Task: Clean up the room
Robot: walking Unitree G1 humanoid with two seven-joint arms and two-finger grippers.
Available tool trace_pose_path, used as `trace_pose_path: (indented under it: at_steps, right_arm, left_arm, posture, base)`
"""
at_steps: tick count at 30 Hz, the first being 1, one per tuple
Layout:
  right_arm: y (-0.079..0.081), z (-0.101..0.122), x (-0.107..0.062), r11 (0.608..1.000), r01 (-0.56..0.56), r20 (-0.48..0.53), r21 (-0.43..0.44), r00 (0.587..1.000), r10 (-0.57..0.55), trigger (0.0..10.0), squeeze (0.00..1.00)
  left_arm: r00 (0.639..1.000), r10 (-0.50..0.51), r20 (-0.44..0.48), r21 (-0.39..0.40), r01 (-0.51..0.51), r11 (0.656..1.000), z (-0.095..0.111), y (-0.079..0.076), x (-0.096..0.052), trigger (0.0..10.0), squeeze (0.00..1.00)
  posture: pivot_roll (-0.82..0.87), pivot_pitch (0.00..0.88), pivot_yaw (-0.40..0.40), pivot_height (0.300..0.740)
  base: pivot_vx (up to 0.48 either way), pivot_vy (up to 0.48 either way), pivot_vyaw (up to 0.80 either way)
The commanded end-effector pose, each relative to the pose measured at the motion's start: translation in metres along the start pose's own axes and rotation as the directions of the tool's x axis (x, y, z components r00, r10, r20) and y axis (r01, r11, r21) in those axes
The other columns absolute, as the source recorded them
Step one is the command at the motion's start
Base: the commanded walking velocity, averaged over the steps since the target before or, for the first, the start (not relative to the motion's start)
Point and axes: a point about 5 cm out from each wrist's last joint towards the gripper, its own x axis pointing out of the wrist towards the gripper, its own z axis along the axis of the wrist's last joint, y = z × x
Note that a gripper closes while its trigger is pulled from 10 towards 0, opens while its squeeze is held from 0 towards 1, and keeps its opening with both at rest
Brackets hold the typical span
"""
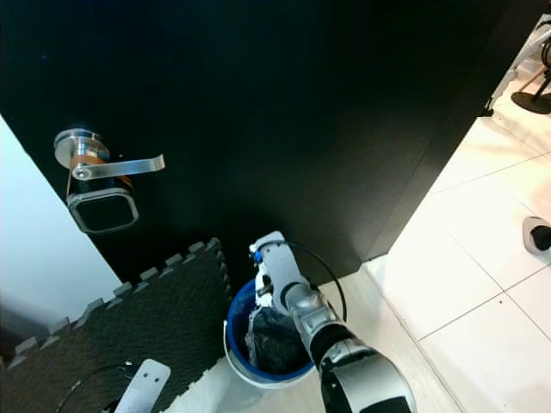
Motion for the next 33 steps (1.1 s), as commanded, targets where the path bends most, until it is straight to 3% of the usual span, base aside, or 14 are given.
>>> trace_pose_path:
  at_steps: [1,5,9,18,19,21,22,23,24,28,31,33]
  right_arm:
    - [-0.001,-0.005,-0.001,1.000,0.012,-0.026,-0.012,1.000,-0.013,10.0,1.00]
    - [-0.006,-0.008,-0.001,0.993,0.040,-0.045,-0.110,0.998,-0.045,10.0,1.00]
    - [-0.011,-0.018,-0.004,0.987,0.050,-0.076,-0.154,0.995,-0.062,10.0,1.00]
    - [-0.025,-0.055,-0.016,0.991,0.084,-0.164,-0.105,0.981,-0.100,10.0,1.00]
    - [-0.037,-0.099,-0.034,0.991,0.133,-0.282,-0.009,0.950,-0.131,10.0,0.00]
    - [-0.048,-0.141,-0.059,0.972,0.225,-0.403,0.062,0.897,-0.182,10.0,0.00]
    - [-0.048,-0.141,-0.059,0.972,0.225,-0.403,0.062,0.897,-0.182,10.0,0.00]
    - [-0.055,-0.170,-0.079,0.952,0.294,-0.486,0.080,0.846,-0.220,10.0,0.00]
    - [-0.058,-0.182,-0.088,0.942,0.324,-0.522,0.089,0.820,-0.233,10.0,0.00]
    - [-0.060,-0.204,-0.107,0.919,0.377,-0.585,0.113,0.773,-0.245,10.0,0.00]
    - [-0.061,-0.241,-0.144,0.867,0.477,-0.681,0.144,0.684,-0.263,10.0,0.00]
    - [-0.060,-0.248,-0.152,0.862,0.488,-0.699,0.138,0.664,-0.264,10.0,0.00]
  left_arm:
    - [1.000,-0.007,-0.008,-0.007,0.007,1.000,-0.005,-0.005,-0.002,10.0,0.00]
    - [1.000,-0.006,-0.004,-0.008,0.006,1.000,-0.005,-0.006,-0.002,10.0,0.00]
    - [1.000,-0.007,-0.009,-0.010,0.007,1.000,-0.005,-0.007,-0.002,10.0,0.00]
    - [1.000,-0.013,-0.017,-0.028,0.012,1.000,-0.002,-0.008,-0.001,10.0,0.00]
    - [0.999,-0.030,-0.039,-0.025,0.029,0.999,-0.001,-0.011,0.000,10.0,0.00]
    - [0.997,-0.045,-0.063,-0.021,0.044,0.999,-0.001,-0.014,0.001,10.0,0.00]
    - [0.997,-0.045,-0.063,-0.021,0.044,0.999,-0.001,-0.014,0.001,10.0,0.00]
    - [0.995,-0.052,-0.085,-0.013,0.051,0.999,-0.003,-0.016,0.001,10.0,0.00]
    - [0.994,-0.055,-0.094,-0.009,0.055,0.998,-0.004,-0.018,0.000,10.0,0.00]
    - [0.992,-0.059,-0.112,-0.002,0.059,0.998,-0.006,-0.020,0.000,10.0,0.00]
    - [0.990,-0.056,-0.129,0.010,0.058,0.998,-0.006,-0.022,0.000,10.0,0.00]
    - [0.990,-0.055,-0.128,0.013,0.057,0.998,-0.005,-0.022,0.000,10.0,0.00]
  posture:
    - [0.21,0.183,-0.102,0.740]
    - [0.20,0.179,-0.105,0.740]
    - [0.19,0.169,-0.103,0.740]
    - [0.18,0.130,-0.102,0.740]
    - [0.14,0.101,-0.095,0.740]
    - [0.12,0.080,-0.091,0.740]
    - [0.12,0.080,-0.091,0.740]
    - [0.11,0.067,-0.088,0.740]
    - [0.10,0.064,-0.087,0.740]
    - [0.08,0.032,-0.084,0.740]
    - [0.05,0.014,-0.080,0.740]
    - [0.04,0.007,-0.075,0.740]
  base:
    - [0.000,0.000,0.00]
    - [0.000,0.000,0.00]
    - [0.000,0.000,0.00]
    - [0.000,0.000,0.00]
    - [0.000,0.000,0.00]
    - [0.000,0.000,0.00]
    - [0.000,0.000,0.00]
    - [0.000,0.000,0.00]
    - [0.000,0.000,0.00]
    - [0.000,0.000,-0.30]
    - [0.000,0.000,-0.61]
    - [0.000,0.000,-0.61]
